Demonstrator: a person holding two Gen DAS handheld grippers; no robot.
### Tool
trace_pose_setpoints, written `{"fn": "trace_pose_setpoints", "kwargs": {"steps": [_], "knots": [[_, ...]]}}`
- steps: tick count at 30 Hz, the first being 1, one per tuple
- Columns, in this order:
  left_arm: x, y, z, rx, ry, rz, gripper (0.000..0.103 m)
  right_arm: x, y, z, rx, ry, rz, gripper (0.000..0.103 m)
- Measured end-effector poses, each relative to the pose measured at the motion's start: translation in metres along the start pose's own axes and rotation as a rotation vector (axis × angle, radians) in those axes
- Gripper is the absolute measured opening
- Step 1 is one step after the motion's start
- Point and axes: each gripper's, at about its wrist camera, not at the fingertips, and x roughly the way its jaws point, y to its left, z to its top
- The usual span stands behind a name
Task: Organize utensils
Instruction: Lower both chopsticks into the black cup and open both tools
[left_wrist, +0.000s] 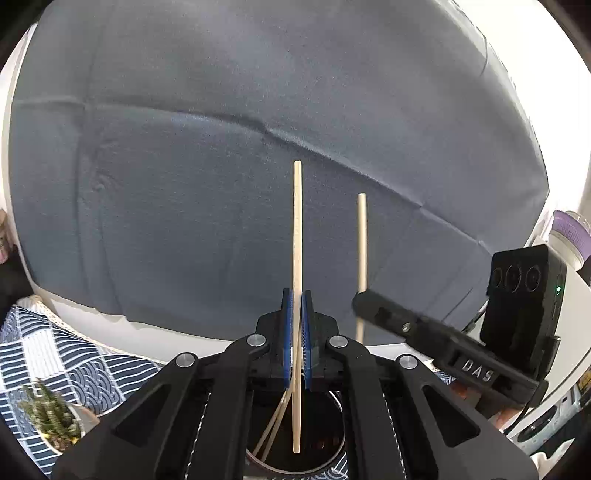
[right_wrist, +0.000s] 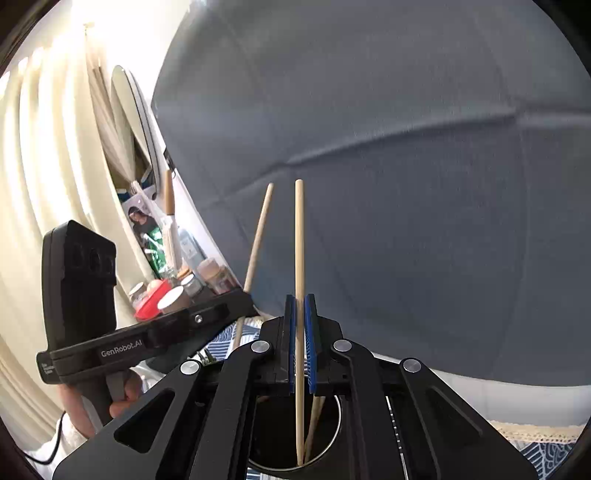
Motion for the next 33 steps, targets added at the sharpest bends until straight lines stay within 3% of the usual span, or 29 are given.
{"fn": "trace_pose_setpoints", "kwargs": {"steps": [7, 20, 33], "knots": [[0.021, 0.017, -0.018, -0.033, 0.033, -0.01, 0.005, 0.01, -0.007, -0.017, -0.005, 0.044, -0.001, 0.005], [0.016, 0.014, -0.042, -0.02, 0.082, 0.018, 0.005, 0.005, 0.0, -0.033, -0.013, 0.088, -0.041, 0.005], [-0.011, 0.002, -0.052, 0.055, 0.118, 0.065, 0.009, -0.009, 0.036, -0.044, -0.182, 0.136, -0.189, 0.008]]}}
